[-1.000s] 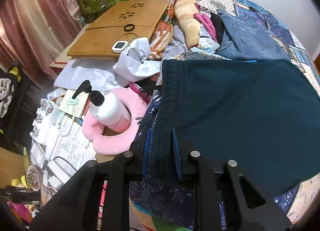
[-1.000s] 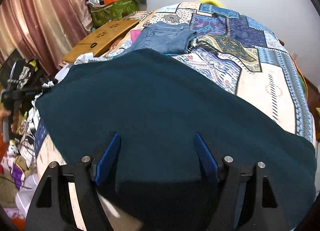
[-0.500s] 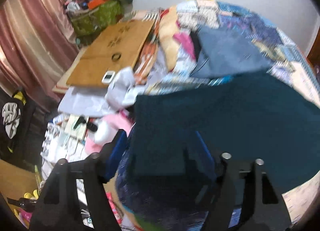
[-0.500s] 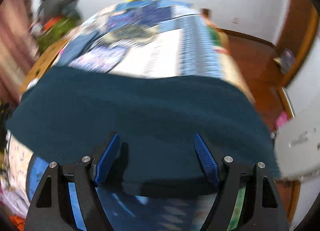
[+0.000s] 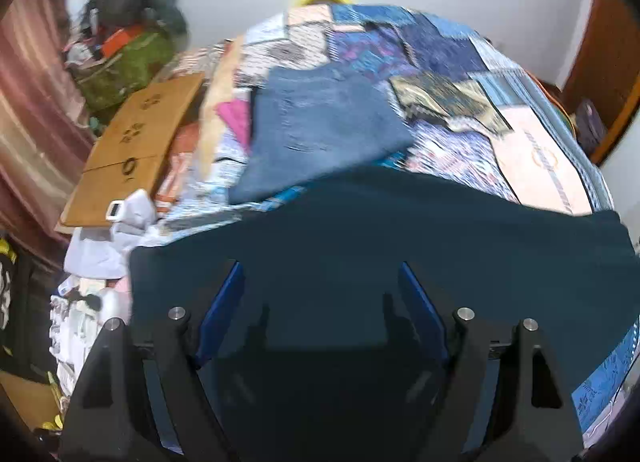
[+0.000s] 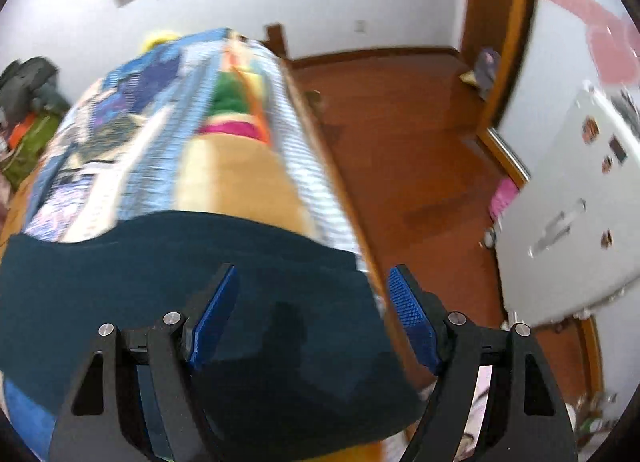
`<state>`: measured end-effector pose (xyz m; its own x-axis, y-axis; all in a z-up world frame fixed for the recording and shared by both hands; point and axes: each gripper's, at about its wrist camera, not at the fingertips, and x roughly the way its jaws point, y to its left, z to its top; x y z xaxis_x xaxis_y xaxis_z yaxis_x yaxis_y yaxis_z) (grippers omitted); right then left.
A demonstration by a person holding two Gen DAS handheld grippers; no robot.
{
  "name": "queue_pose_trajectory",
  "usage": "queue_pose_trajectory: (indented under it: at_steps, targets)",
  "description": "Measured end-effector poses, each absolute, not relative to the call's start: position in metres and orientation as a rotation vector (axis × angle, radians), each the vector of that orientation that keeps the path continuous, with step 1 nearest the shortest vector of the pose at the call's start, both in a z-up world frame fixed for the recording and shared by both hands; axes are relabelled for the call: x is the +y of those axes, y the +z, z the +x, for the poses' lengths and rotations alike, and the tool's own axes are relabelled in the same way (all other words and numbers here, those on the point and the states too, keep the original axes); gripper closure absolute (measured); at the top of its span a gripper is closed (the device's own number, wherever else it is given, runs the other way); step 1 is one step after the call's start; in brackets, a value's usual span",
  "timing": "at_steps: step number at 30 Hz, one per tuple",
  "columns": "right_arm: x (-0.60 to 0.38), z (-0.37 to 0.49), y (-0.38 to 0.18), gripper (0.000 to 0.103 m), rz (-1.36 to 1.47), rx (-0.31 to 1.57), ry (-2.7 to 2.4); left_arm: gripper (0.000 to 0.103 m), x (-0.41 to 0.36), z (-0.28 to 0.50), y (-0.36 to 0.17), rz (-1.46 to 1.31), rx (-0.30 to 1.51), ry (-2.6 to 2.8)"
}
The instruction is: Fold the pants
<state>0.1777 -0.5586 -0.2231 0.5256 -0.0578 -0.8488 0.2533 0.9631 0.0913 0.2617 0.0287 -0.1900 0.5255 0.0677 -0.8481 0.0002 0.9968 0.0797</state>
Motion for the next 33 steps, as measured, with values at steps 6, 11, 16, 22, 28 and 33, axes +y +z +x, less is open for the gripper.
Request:
queue_pose_trajectory:
  at_steps: [6, 11, 16, 22, 28, 33]
  targets:
    - [-0.59, 0.19, -0.271, 0.029, 0.333, 1.11, -0.16, 0.024, -0.009, 0.272, -0.219, 0.183, 1.091, 0.036]
    - [-0.589, 0.191, -0.297, 0.03, 0.41, 1.166, -0.064, 0.024, -0.02, 0.272, -0.225, 0.238, 1.083, 0.059]
    - [-0.587, 0.187, -0.298, 0.055, 0.464, 1.161, 0.018, 0.024, -0.02, 0.275, -0.227, 0.228, 1.086, 0.071]
    - [-0.575, 0.184, -0.291, 0.076, 0.375, 1.145, 0.016, 0.024, -0.02, 0.275, -0.227, 0.218, 1.082, 0.08]
    - [-0.565, 0.176, -0.266, 0.08, 0.2, 1.073, -0.087, 0.024, -0.021, 0.271, -0.222, 0.228, 1.064, 0.077]
    - [-0.573, 0.179, -0.227, 0.082, 0.142, 0.944, -0.167, 0.024, -0.018, 0.27, -0.218, 0.222, 1.053, 0.087]
